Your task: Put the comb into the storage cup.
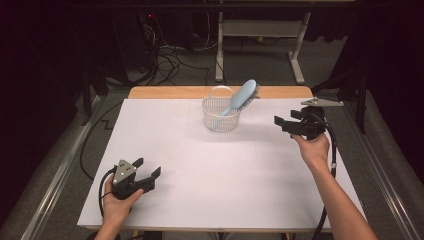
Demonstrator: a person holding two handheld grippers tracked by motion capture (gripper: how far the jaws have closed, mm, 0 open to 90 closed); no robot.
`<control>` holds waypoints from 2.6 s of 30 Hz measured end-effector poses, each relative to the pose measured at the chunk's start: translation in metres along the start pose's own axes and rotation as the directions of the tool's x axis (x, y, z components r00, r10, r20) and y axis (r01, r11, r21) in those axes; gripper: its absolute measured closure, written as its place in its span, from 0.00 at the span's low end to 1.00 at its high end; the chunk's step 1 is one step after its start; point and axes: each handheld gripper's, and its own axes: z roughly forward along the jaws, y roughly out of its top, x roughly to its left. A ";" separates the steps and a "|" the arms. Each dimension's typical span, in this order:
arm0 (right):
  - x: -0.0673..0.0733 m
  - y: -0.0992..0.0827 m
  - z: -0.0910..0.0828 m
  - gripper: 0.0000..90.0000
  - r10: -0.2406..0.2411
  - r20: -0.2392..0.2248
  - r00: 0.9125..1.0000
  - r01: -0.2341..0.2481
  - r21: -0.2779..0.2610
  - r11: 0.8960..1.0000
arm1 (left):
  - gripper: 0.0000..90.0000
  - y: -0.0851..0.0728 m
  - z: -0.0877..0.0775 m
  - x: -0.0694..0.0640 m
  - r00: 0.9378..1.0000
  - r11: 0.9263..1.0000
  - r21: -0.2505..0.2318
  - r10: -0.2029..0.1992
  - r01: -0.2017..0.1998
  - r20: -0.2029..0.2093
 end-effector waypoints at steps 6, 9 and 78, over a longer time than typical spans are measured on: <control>-0.002 -0.006 -0.007 0.32 -0.008 0.004 1.000 0.008 0.003 1.000 | 0.31 0.000 0.000 0.000 1.000 1.000 -0.002 0.002 -0.002 -0.001; -0.002 -0.009 -0.007 0.32 -0.012 0.003 1.000 0.012 0.006 1.000 | 0.31 0.000 0.000 0.000 1.000 1.000 -0.001 -0.002 0.002 -0.002; 0.002 -0.049 -0.031 0.31 0.000 -0.025 1.000 -0.001 -0.035 0.999 | 0.31 0.000 -0.001 -0.001 1.000 1.000 -0.006 -0.008 0.008 0.007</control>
